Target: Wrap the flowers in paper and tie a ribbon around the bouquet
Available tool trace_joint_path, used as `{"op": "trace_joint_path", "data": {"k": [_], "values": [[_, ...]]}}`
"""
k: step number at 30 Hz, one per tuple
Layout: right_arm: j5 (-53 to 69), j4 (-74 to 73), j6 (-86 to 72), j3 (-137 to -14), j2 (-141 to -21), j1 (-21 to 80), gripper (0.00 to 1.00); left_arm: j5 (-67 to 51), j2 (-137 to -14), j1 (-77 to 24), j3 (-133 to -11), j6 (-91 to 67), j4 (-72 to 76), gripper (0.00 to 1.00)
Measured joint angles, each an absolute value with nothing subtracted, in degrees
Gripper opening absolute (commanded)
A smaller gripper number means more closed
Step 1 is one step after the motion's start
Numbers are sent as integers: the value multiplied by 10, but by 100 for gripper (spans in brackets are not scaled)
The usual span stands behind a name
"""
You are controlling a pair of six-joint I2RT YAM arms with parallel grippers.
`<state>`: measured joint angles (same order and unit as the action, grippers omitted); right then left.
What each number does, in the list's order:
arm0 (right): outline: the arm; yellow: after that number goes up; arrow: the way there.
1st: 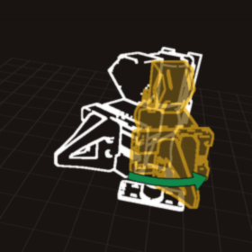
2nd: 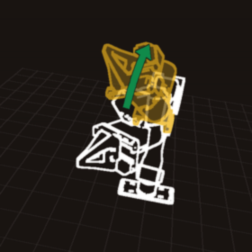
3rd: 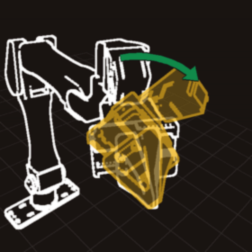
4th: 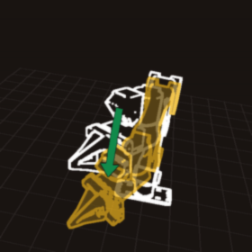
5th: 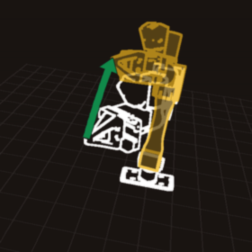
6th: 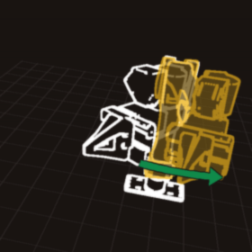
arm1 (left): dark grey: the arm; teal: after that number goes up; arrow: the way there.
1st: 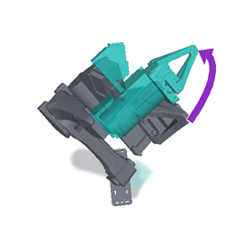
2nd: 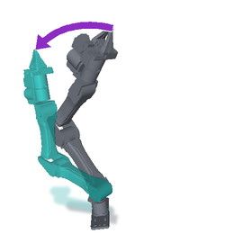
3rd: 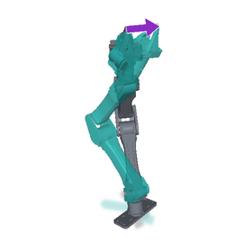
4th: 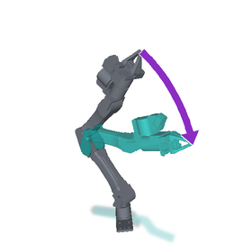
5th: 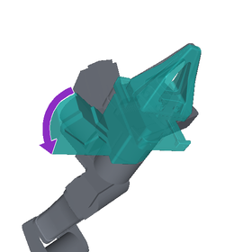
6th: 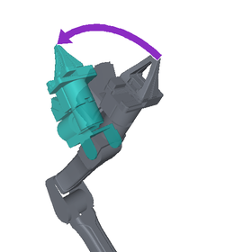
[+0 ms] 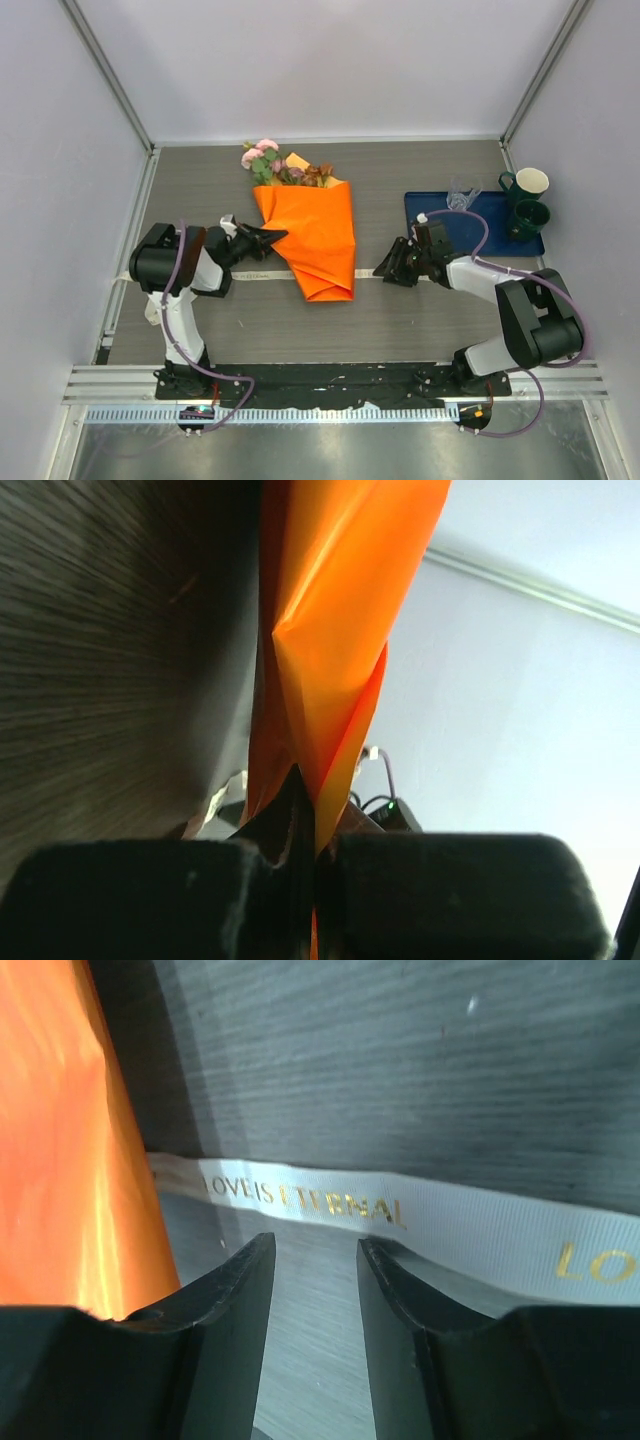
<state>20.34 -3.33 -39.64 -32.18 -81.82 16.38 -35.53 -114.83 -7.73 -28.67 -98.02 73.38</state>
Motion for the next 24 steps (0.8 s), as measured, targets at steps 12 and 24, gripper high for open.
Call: {"op": "trace_joint_path", "data": {"k": [12, 24], "values": [[177, 32, -439, -344, -866, 164, 45, -433, -1047, -51, -259, -860, 584, 0], [176, 39, -438, -346, -871, 164, 44, -403, -924, -51, -262, -641, 289, 0]]}}
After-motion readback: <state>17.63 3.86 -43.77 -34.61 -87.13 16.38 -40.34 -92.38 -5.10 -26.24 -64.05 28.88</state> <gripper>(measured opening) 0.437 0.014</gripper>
